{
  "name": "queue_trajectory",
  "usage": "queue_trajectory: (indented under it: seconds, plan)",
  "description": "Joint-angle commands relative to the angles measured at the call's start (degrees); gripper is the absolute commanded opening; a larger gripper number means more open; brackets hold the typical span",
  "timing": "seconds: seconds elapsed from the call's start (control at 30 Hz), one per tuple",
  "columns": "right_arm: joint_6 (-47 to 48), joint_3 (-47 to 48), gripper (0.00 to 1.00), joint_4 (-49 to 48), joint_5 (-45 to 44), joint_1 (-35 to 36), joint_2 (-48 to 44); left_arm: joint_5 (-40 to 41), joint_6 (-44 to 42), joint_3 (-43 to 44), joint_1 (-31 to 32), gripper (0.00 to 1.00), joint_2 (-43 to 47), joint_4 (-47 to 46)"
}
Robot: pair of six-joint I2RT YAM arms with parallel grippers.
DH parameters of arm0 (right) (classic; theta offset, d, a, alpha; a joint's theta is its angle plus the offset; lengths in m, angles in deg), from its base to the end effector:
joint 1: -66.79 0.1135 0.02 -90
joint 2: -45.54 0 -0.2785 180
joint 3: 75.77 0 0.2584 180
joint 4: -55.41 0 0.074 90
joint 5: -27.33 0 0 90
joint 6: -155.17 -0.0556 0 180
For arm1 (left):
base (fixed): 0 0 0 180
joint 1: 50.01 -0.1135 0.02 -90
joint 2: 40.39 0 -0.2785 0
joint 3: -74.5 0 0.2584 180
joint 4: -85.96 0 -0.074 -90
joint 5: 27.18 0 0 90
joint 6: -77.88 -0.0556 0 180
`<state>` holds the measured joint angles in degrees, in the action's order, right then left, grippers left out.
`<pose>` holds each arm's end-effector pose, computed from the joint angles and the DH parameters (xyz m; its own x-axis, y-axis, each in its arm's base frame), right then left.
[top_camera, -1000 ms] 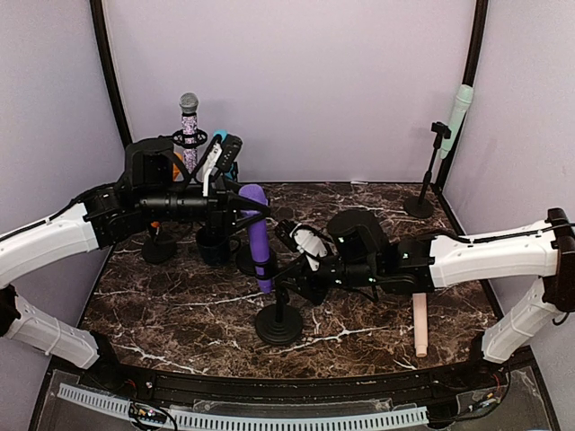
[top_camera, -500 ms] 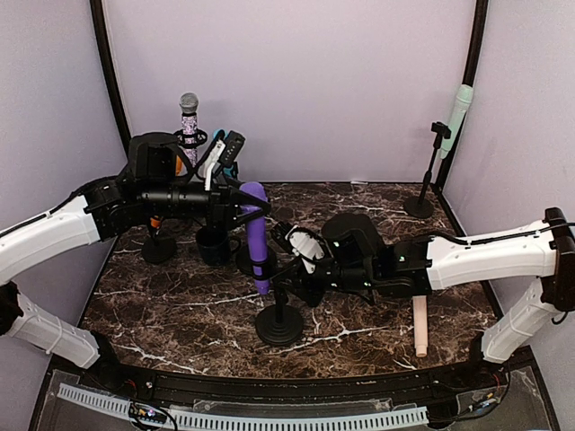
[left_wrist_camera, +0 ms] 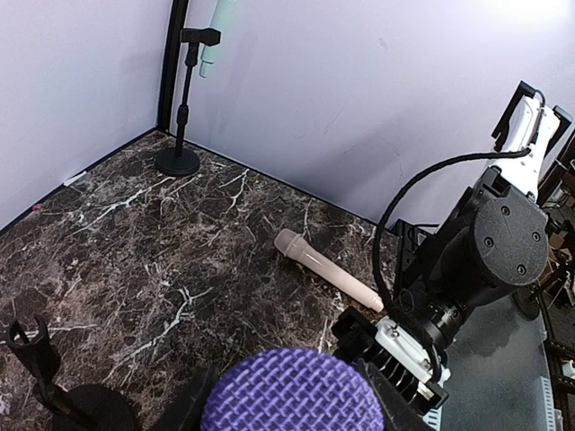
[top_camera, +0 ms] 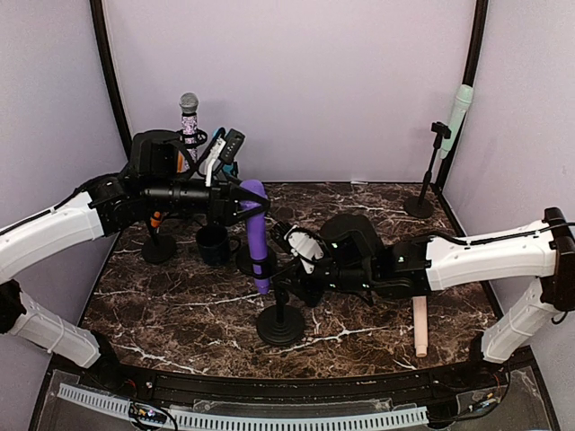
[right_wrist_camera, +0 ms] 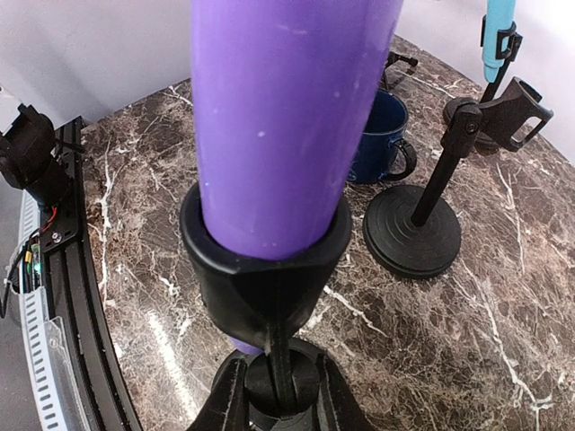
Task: Remove the microphone from the stand
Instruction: Remove the microphone from the microphone stand.
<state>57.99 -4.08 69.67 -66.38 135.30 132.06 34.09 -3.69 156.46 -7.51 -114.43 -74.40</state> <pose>0.1374 0.3393 0.2624 -0.2902 -0.3966 -0.8709 -0.8784 0.4714 0.0780 0.2175 -0.2356 0.3919 -0.2859 0.0876 -0.9543 0.9073 0.3451 -0.2401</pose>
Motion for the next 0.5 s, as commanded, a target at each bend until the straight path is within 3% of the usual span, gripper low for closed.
queue_trajectory:
  seconds: [0.0, 0.23, 0.47]
  plan:
    - [0.63, -1.82, 0.00, 9.38, 2.17, 2.51, 2.55, 1.94, -0.52, 1.37, -2.26, 0.00, 1.48, -9.87]
    - [-4.41, -1.45, 0.00, 10.64, 0.76, 2.13, 4.23, -7.54, -1.97, -5.94, -2.25, 0.00, 6.36, -21.22]
    - [-4.11, -2.29, 0.00, 10.06, 1.51, 2.15, 4.80, -9.80, -2.67, -7.71, -2.26, 0.00, 8.53, -22.47]
